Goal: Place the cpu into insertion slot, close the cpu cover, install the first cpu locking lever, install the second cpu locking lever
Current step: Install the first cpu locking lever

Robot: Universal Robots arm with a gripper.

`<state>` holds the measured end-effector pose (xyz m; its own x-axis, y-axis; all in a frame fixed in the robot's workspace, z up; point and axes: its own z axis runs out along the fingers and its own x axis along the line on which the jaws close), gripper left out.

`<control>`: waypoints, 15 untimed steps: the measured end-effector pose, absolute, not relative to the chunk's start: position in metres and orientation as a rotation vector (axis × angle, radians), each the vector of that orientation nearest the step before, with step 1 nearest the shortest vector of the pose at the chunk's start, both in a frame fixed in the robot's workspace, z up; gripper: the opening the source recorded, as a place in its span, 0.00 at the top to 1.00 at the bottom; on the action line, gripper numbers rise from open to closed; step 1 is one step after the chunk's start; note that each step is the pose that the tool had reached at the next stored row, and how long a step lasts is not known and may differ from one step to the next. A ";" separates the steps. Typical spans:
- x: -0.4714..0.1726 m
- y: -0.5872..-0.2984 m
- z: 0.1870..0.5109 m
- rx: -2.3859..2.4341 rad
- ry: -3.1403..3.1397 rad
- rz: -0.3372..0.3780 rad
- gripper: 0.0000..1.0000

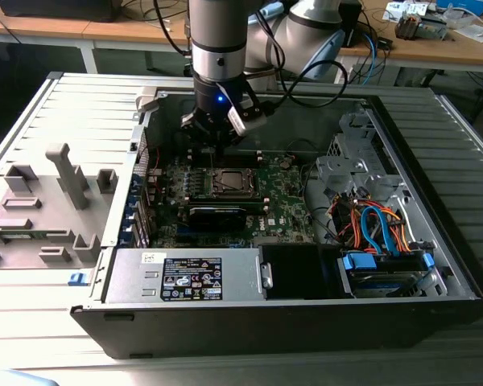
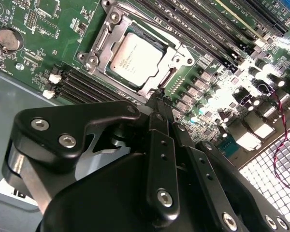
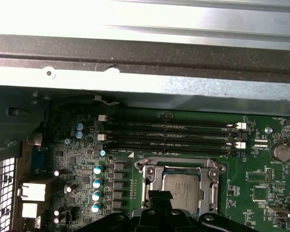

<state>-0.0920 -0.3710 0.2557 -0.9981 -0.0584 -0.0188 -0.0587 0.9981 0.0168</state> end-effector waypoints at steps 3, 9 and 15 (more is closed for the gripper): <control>-0.093 -0.371 0.256 -0.091 3.122 0.027 0.89; -0.095 -0.371 0.256 -0.091 3.122 0.027 0.89; -0.097 -0.371 0.256 -0.091 3.122 0.027 0.89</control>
